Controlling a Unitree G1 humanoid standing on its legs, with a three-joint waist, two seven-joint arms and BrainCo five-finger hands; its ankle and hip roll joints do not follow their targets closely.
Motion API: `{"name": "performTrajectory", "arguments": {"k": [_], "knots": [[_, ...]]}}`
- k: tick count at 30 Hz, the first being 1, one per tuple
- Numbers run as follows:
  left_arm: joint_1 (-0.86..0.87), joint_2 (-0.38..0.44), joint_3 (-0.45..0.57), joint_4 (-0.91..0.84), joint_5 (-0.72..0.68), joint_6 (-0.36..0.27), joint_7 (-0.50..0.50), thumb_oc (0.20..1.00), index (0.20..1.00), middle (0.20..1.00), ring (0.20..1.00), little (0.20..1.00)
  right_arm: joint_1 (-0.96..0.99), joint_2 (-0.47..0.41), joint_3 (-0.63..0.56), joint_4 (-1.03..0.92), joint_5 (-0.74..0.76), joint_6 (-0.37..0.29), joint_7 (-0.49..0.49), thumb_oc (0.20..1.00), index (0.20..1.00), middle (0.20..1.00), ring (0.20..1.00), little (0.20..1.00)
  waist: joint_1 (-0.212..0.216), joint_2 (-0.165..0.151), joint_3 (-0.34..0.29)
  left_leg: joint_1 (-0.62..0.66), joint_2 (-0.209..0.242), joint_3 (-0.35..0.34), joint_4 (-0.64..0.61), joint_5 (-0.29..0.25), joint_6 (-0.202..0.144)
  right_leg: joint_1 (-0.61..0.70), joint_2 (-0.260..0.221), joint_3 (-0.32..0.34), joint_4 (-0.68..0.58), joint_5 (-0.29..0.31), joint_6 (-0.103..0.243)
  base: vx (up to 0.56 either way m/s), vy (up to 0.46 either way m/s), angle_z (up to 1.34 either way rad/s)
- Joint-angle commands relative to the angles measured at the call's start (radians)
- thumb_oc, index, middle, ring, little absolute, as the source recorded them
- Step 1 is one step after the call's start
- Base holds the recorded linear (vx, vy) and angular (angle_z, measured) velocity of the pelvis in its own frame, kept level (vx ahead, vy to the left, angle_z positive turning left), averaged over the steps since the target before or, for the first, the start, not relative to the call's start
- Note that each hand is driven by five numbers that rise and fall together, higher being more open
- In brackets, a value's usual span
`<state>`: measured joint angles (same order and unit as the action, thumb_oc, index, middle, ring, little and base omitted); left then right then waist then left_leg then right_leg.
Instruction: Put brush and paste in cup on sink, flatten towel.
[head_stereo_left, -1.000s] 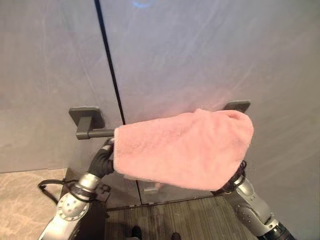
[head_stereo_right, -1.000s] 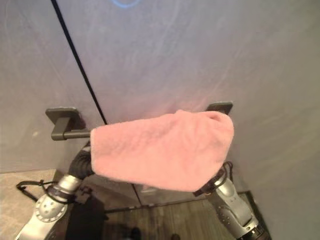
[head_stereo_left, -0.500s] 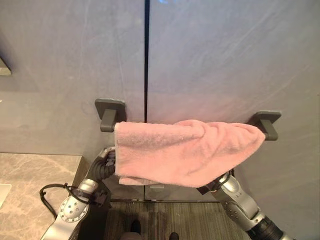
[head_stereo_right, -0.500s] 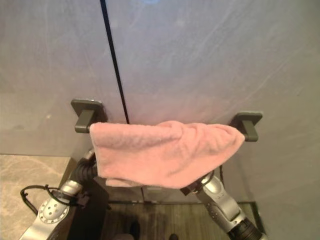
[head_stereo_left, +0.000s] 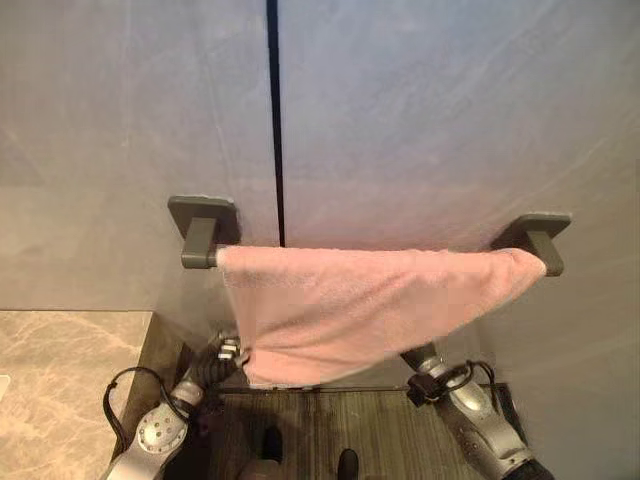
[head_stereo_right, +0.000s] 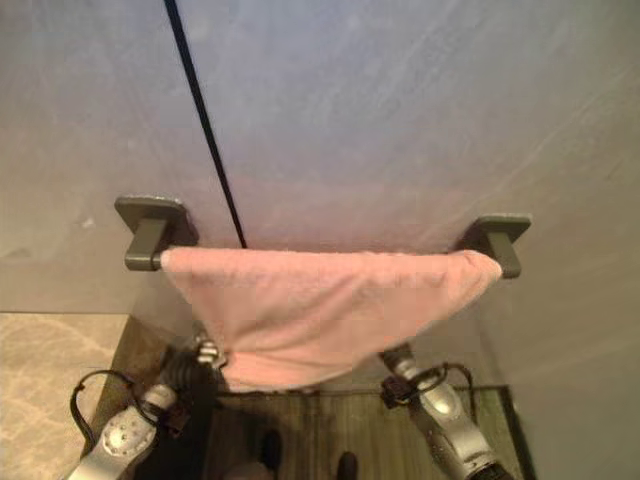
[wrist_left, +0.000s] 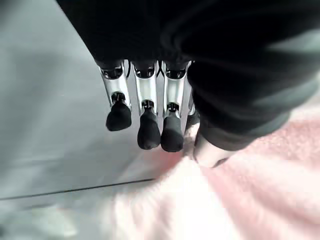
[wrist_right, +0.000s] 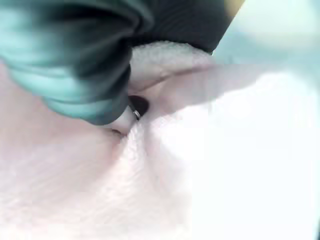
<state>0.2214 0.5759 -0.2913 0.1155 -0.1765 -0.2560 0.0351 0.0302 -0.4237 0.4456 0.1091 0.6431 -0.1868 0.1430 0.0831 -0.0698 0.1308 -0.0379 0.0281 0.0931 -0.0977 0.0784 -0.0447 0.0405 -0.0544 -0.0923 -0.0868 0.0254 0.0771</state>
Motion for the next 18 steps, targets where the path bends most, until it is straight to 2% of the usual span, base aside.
{"name": "performTrajectory", "arguments": {"k": [1,2,10,11,14,15,18], "knots": [[-0.061,0.025,0.045,-0.057,0.043,-0.038,0.041,0.526,0.526,0.526,0.526,0.526,-0.084,0.013,-0.006,-0.122,-0.039,-0.041,-0.011,1.000,1.000,1.000,1.000,1.000,0.008,-0.025,-0.040,0.063,0.008,-0.006,0.010,-0.035,-0.029,-0.014,-0.075,-0.030,0.000,0.103,0.085,0.00,0.005,0.06],[-0.063,0.024,0.041,-0.048,0.055,-0.039,0.043,1.000,1.000,1.000,1.000,1.000,-0.086,0.013,-0.005,-0.115,-0.048,-0.043,-0.012,1.000,1.000,1.000,1.000,1.000,0.008,-0.025,-0.041,0.064,0.008,-0.008,0.010,-0.036,-0.029,-0.013,-0.075,-0.031,0.000,0.102,0.084,0.00,0.007,0.05],[-0.069,0.011,0.019,0.032,0.076,-0.023,0.045,1.000,1.000,1.000,1.000,1.000,-0.088,0.016,-0.010,-0.034,-0.101,-0.032,-0.034,1.000,1.000,1.000,1.000,1.000,-0.003,-0.025,-0.040,0.059,0.005,-0.029,0.010,-0.031,-0.019,-0.024,-0.074,-0.015,0.032,0.104,0.080,-0.01,0.005,0.01],[-0.081,0.001,0.012,0.101,0.078,-0.019,0.043,1.000,1.000,1.000,1.000,1.000,-0.076,0.014,-0.025,0.021,-0.117,-0.027,-0.043,1.000,1.000,1.000,1.000,1.000,-0.021,-0.020,-0.033,0.046,0.003,-0.047,0.010,-0.022,-0.010,-0.055,-0.066,0.048,0.081,0.091,0.078,-0.06,0.047,0.04],[-0.095,-0.023,0.012,0.193,0.084,-0.013,0.047,1.000,1.000,1.000,1.000,1.000,-0.060,0.015,-0.048,0.093,-0.151,-0.021,-0.057,1.000,1.000,1.000,1.000,1.000,-0.035,-0.010,-0.031,0.035,0.005,-0.055,0.010,-0.017,0.002,-0.093,-0.043,0.166,0.122,0.072,0.086,-0.05,0.039,0.11],[-0.101,-0.031,0.013,0.235,0.087,-0.009,0.046,1.000,1.000,1.000,1.000,1.000,-0.048,0.020,-0.062,0.122,-0.157,-0.019,-0.062,1.000,1.000,1.000,1.000,1.000,-0.035,-0.009,-0.033,0.033,0.004,-0.050,0.010,-0.016,0.004,-0.097,-0.042,0.181,0.117,0.072,0.084,-0.05,0.008,0.01],[-0.103,-0.050,0.020,0.304,0.097,-0.002,0.058,1.000,1.000,1.000,1.000,1.000,-0.033,0.026,-0.077,0.186,-0.205,-0.011,-0.075,1.000,1.000,1.000,1.000,1.000,-0.033,-0.016,-0.043,0.030,0.002,-0.042,0.010,-0.017,0.005,-0.090,-0.046,0.170,0.084,0.083,0.080,-0.03,-0.013,-0.08]]}}
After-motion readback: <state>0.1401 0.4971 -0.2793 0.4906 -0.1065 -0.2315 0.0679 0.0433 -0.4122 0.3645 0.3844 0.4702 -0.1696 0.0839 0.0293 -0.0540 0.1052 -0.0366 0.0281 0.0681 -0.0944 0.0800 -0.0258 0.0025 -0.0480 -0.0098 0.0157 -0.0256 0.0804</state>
